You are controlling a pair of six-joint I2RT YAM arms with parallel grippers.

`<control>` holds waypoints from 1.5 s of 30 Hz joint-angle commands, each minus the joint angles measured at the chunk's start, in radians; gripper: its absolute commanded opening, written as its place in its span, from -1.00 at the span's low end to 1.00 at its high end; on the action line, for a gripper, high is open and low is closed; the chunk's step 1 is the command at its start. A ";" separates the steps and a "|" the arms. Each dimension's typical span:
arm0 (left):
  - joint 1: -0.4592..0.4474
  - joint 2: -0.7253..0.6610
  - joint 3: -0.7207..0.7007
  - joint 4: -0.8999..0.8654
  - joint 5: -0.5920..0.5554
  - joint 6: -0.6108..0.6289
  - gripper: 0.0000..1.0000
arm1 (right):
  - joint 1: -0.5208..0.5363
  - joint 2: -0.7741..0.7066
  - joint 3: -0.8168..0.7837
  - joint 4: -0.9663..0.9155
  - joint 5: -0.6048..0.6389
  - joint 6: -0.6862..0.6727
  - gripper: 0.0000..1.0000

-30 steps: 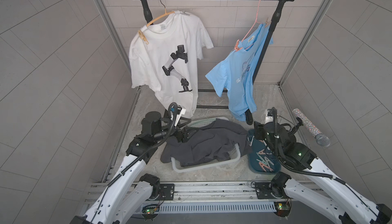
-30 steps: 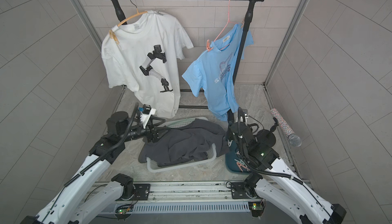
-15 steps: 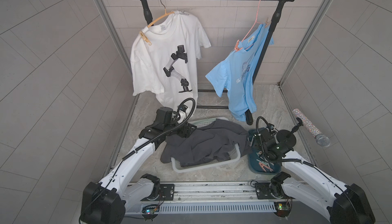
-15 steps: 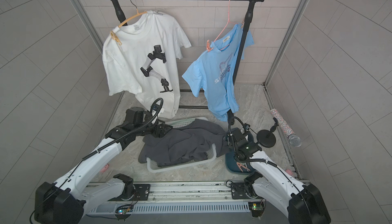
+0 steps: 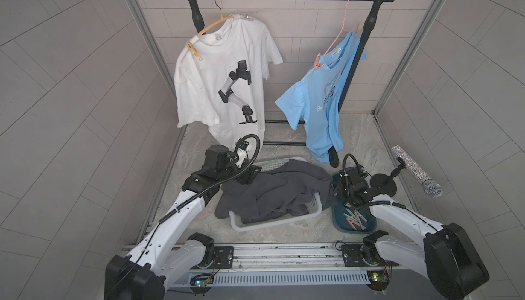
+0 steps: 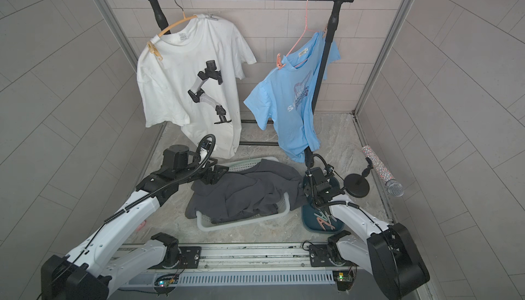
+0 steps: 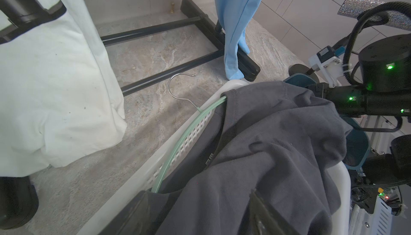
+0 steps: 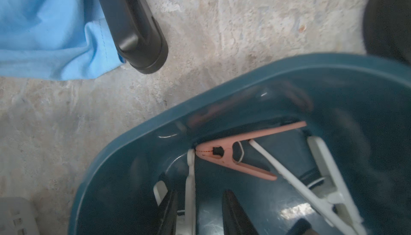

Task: Use clothespins to secure the t-shirt on both sides of the hanger
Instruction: Pick up the clothespin from the storage box.

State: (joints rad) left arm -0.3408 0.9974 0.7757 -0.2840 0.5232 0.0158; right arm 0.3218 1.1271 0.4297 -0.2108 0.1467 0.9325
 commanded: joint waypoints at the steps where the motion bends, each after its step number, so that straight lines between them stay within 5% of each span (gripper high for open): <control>1: -0.006 0.004 -0.006 0.032 0.022 -0.014 0.51 | -0.004 0.039 -0.005 0.039 -0.020 0.047 -0.23; 8: -0.006 0.000 -0.006 0.034 0.015 -0.009 0.51 | -0.004 0.102 -0.009 0.047 -0.005 0.044 -0.34; 16: -0.006 -0.003 -0.005 0.068 0.015 -0.027 0.51 | -0.007 0.078 -0.012 0.060 -0.002 0.052 -0.79; 20: -0.006 -0.004 -0.011 0.104 0.003 -0.049 0.51 | -0.010 -0.012 -0.026 0.057 0.000 0.059 -1.00; 29: -0.026 -0.034 -0.052 0.263 -0.004 -0.097 0.50 | -0.018 -0.376 0.038 -0.094 0.052 0.003 -1.00; 32: -0.101 -0.013 -0.069 0.361 0.055 -0.134 0.46 | -0.017 -0.490 0.056 -0.016 0.020 -0.027 -1.00; 36: -0.280 0.032 -0.029 0.335 -0.004 -0.034 0.44 | -0.011 -0.527 0.124 0.052 -0.036 -0.015 -1.00; 41: -0.500 0.103 0.034 0.385 -0.218 0.106 0.49 | 0.028 -0.505 0.156 0.239 -0.107 0.039 -1.00; 45: -0.545 0.152 0.036 0.535 -0.342 0.095 0.49 | 0.126 -0.466 0.185 0.300 -0.058 0.032 -1.00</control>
State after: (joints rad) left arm -0.8799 1.1328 0.7822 0.1131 0.3180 0.0719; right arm 0.3988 0.6426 0.5907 0.0006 0.0769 0.9497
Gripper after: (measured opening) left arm 0.744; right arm 0.052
